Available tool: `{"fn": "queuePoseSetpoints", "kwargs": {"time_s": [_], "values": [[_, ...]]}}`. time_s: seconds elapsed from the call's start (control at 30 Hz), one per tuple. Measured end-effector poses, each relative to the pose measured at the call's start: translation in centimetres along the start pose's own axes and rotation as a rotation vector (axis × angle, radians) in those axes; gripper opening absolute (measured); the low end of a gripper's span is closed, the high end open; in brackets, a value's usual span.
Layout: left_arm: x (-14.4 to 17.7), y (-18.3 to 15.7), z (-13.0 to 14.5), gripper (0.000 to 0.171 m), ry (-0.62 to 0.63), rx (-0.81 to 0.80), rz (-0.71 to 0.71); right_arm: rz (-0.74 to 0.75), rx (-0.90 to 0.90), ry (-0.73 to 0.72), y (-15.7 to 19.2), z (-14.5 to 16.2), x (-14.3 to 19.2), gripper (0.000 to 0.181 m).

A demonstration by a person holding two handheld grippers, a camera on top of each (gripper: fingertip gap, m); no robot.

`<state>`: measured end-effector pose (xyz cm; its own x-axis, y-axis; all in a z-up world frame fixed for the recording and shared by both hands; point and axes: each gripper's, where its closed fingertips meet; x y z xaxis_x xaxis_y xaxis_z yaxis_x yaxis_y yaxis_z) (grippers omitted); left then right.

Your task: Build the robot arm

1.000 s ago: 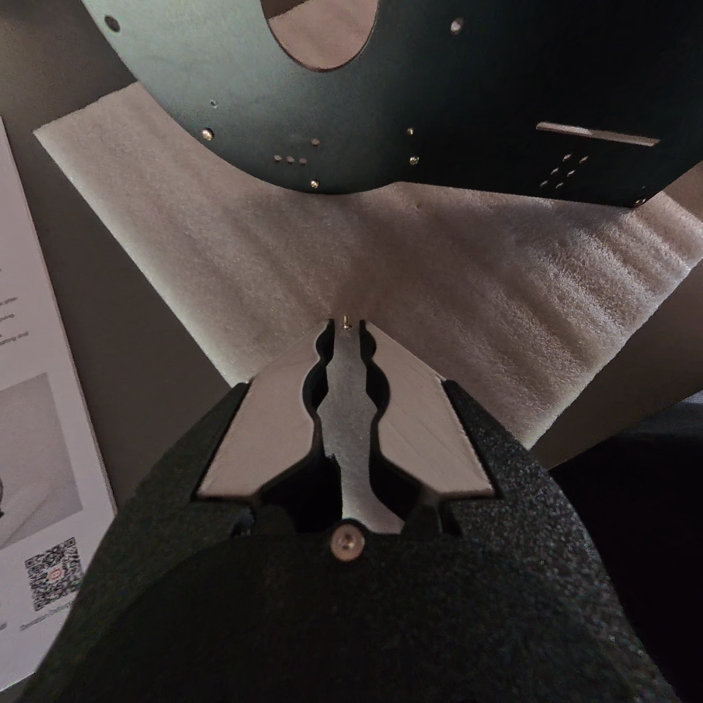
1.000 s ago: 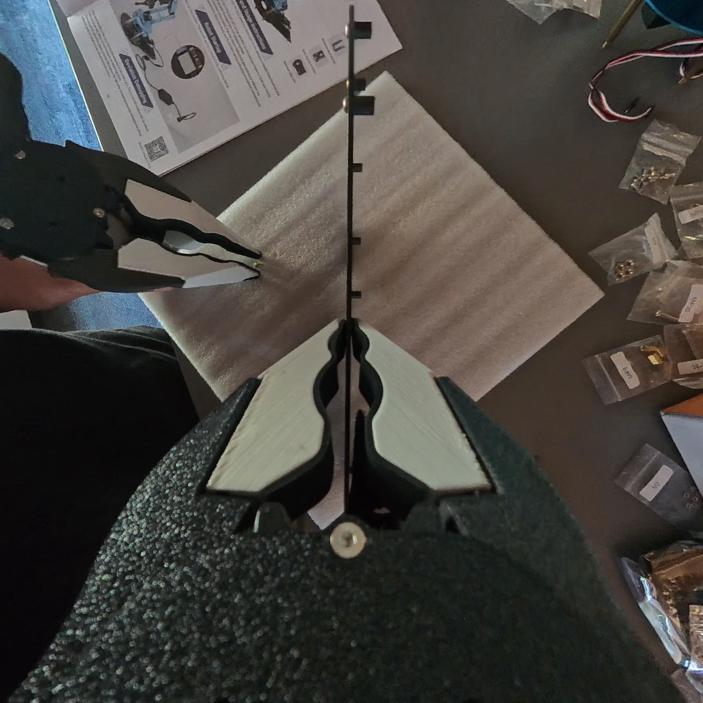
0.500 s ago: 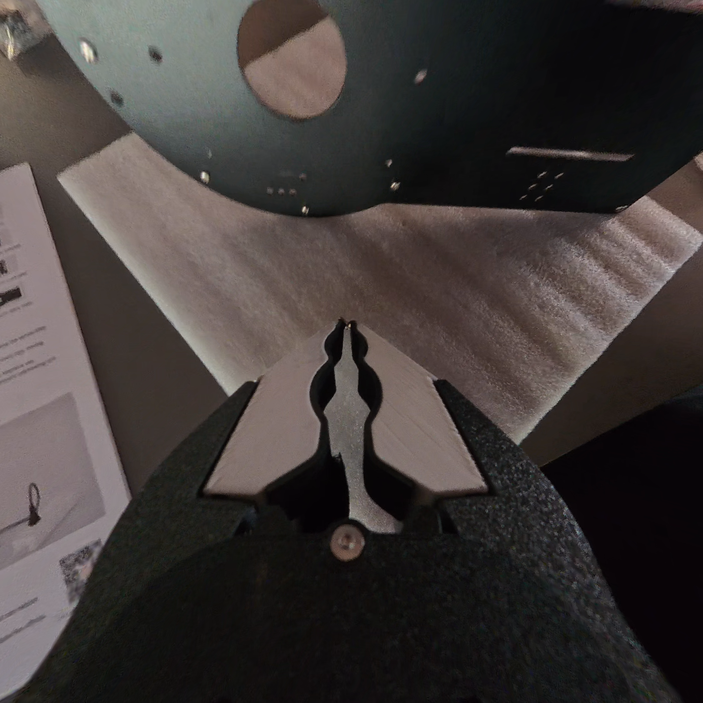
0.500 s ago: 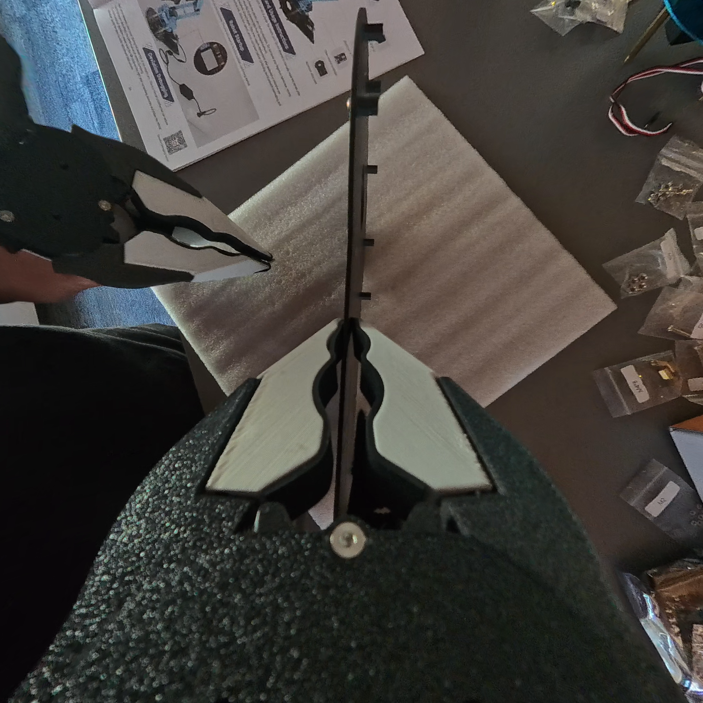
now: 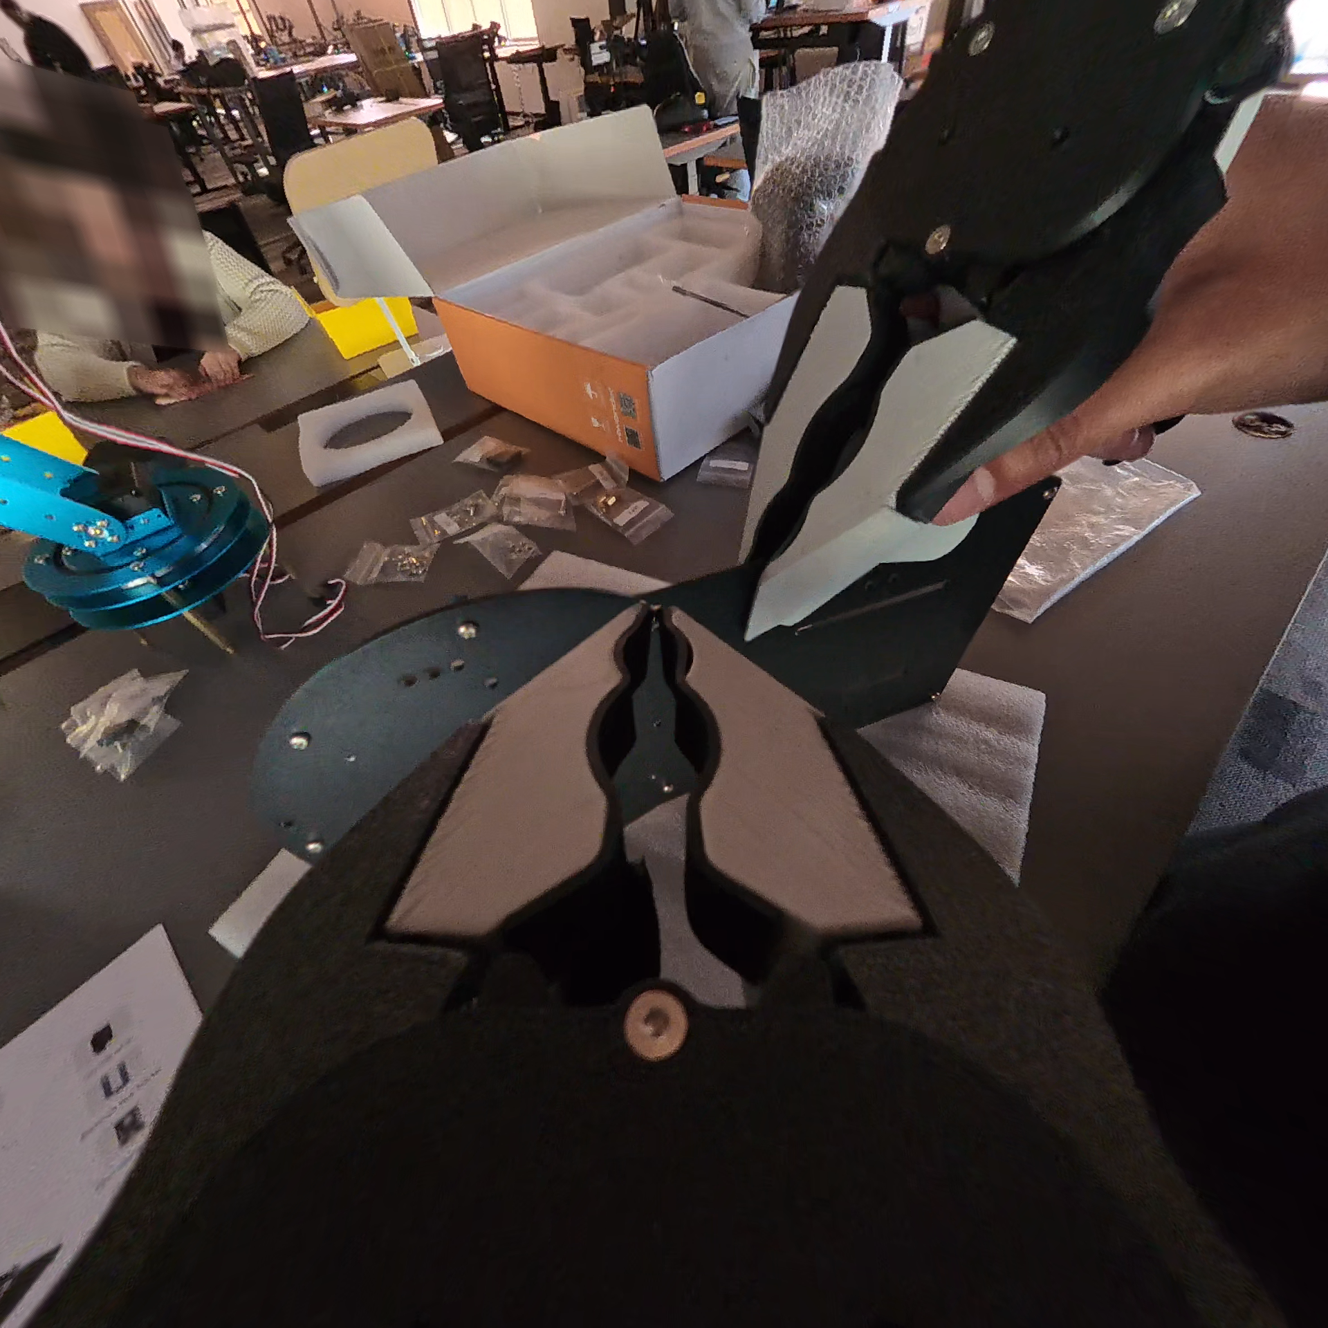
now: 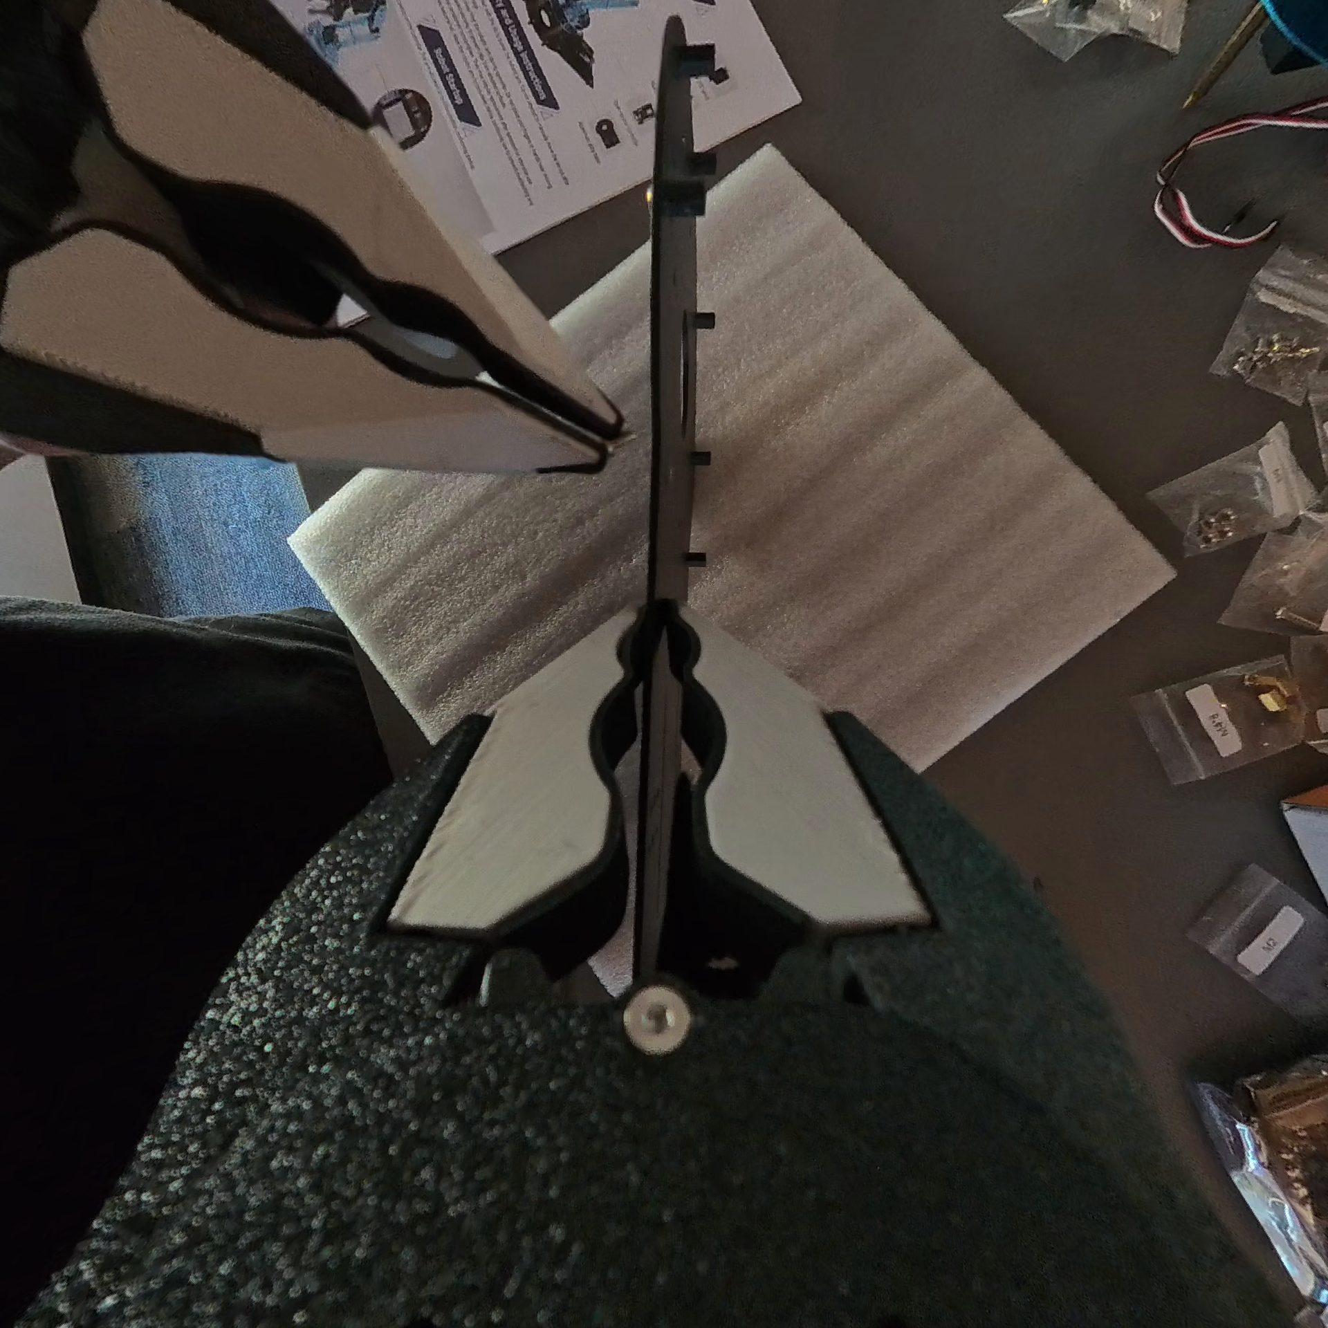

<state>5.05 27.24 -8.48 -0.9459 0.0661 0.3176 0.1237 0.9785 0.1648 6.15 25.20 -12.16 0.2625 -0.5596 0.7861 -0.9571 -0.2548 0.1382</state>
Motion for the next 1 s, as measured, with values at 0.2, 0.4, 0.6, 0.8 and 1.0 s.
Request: {"fn": "queuePoseSetpoints", "kwargs": {"time_s": [0.2,0.4,0.6,0.8,1.0], "values": [[-0.7,0.0,0.6,0.001,0.021,-0.027,0.019,0.011,-0.013,-0.001,-0.2,0.0,0.0,0.003],[-0.9,-0.6,1.2,0.0,0.022,-0.028,0.05,0.012,-0.019,0.001,-0.1,0.0,0.0,0.002],[-1.0,-0.4,1.2,0.0,0.013,-0.044,0.055,0.018,-0.017,0.012,-0.1,0.0,0.0,0.003],[-1.1,-0.4,1.2,0.0,0.007,-0.086,0.058,0.032,-0.016,0.02,-0.2,0.0,0.0,0.003],[-1.0,-0.1,1.3,0.0,0.002,-0.1,0.049,0.036,-0.022,0.027,-0.2,0.0,0.0,0.003]]}}
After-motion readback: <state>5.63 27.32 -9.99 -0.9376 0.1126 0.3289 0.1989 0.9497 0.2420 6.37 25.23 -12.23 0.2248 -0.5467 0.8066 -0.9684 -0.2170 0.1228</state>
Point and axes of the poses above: each gripper's, where its closed fingertips meet, x back along the fingers, z out of its underside, y = z × x across the jaws, and after that the axes turned 4 degrees about -x, right-handed
